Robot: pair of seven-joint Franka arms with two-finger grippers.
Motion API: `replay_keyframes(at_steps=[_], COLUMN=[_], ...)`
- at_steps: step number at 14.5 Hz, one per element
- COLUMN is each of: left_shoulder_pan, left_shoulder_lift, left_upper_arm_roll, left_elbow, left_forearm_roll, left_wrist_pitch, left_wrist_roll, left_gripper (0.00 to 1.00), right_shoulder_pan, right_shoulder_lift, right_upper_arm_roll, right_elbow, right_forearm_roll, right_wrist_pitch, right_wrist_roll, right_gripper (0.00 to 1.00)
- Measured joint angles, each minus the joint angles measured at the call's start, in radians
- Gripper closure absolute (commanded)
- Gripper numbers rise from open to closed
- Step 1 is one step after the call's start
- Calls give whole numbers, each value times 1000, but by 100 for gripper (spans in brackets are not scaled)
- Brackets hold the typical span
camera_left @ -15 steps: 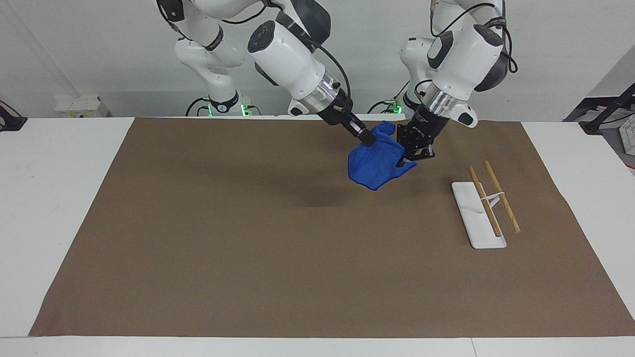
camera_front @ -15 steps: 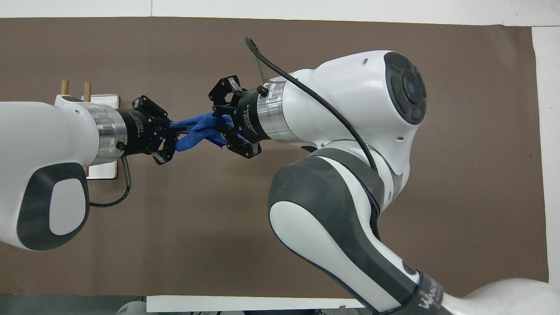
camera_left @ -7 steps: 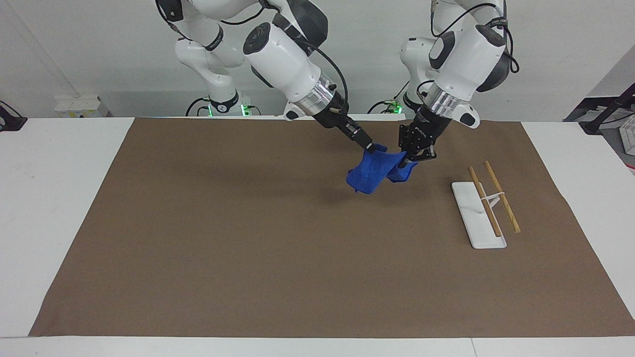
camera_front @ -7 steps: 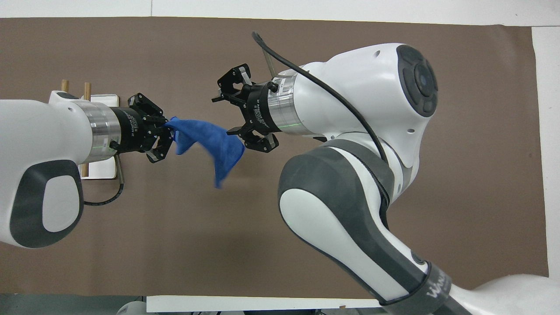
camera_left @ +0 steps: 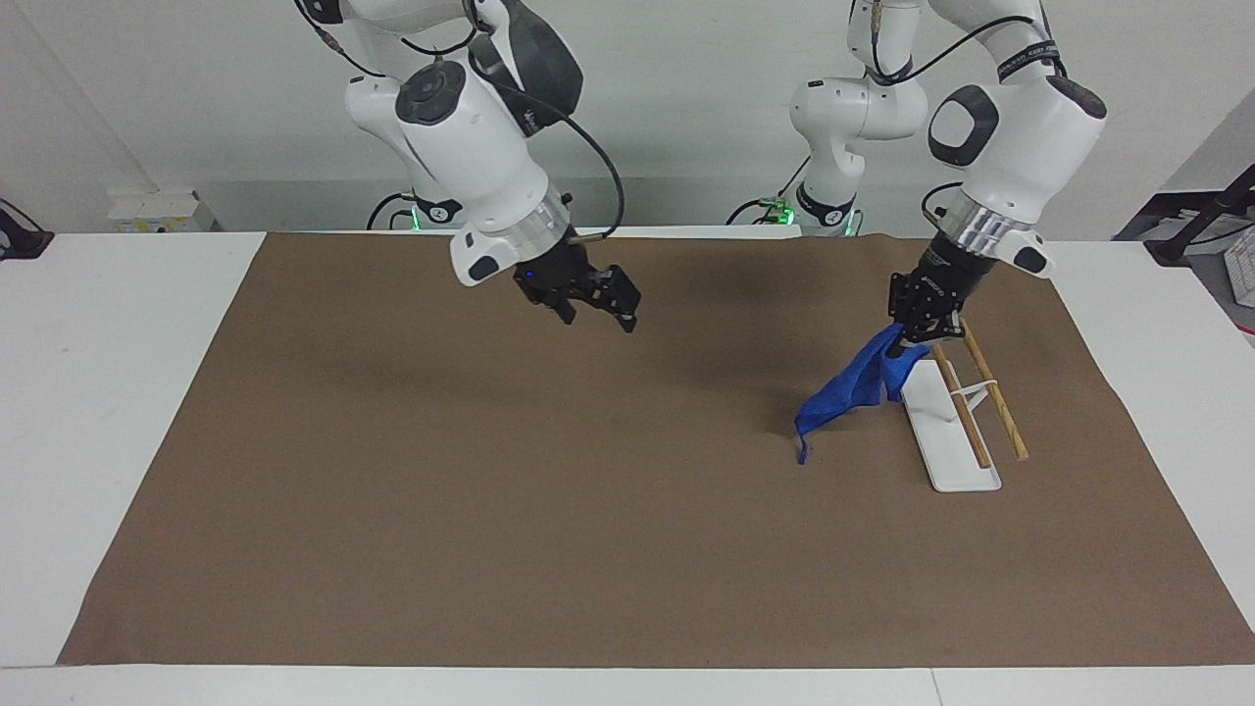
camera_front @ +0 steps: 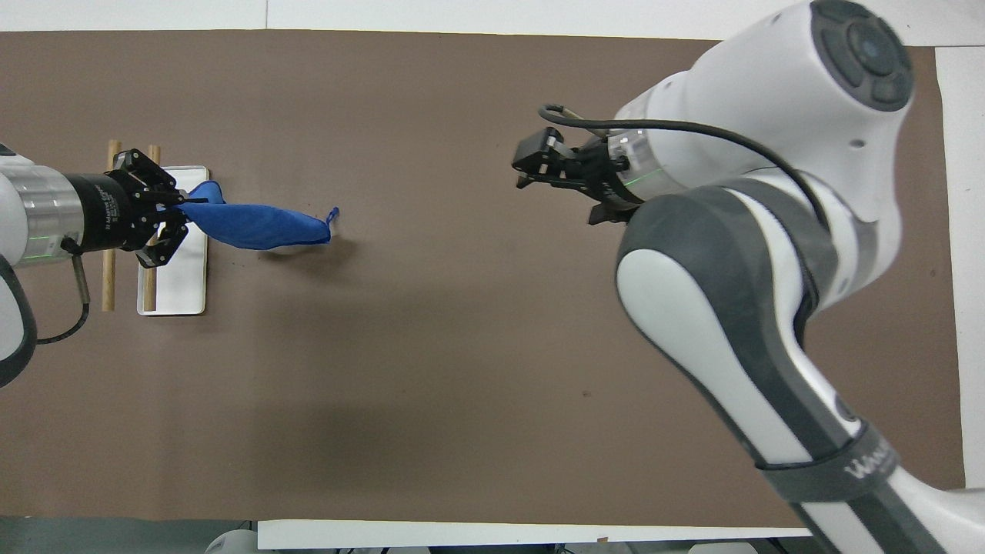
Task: Right arm passes towel to left arm to hang
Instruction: 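Drape the towel over the wooden rack with the left gripper while the right gripper retracts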
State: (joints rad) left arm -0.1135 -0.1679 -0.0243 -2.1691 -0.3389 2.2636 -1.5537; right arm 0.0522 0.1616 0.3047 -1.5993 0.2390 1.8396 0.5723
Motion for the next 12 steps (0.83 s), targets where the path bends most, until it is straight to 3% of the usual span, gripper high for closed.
replay_keyframes(at_steps=[3,8,12], left_shoulder_pan=[75,163,200], left_shoulder_lift=[0,19,54], left_upper_arm_roll=[1,2,3], left_elbow=[-18,35,85], left_forearm_roll=[0,0,0], left_wrist_pitch=[3,24,31], left_wrist_roll=[148,404,634], left_gripper=[100,99,99], right_shoulder_pan=[34,50,51], right_shoulder_lift=[-39,-99,-124], right_upper_arm_roll=[-186,-415,-490], right_elbow=[-3,-3,-3], right_forearm_roll=[-121,-162,-226], right_wrist_pitch=[-78,-169,-175], right_wrist_roll=[-196,-483,-647], right_gripper=[0,0,0])
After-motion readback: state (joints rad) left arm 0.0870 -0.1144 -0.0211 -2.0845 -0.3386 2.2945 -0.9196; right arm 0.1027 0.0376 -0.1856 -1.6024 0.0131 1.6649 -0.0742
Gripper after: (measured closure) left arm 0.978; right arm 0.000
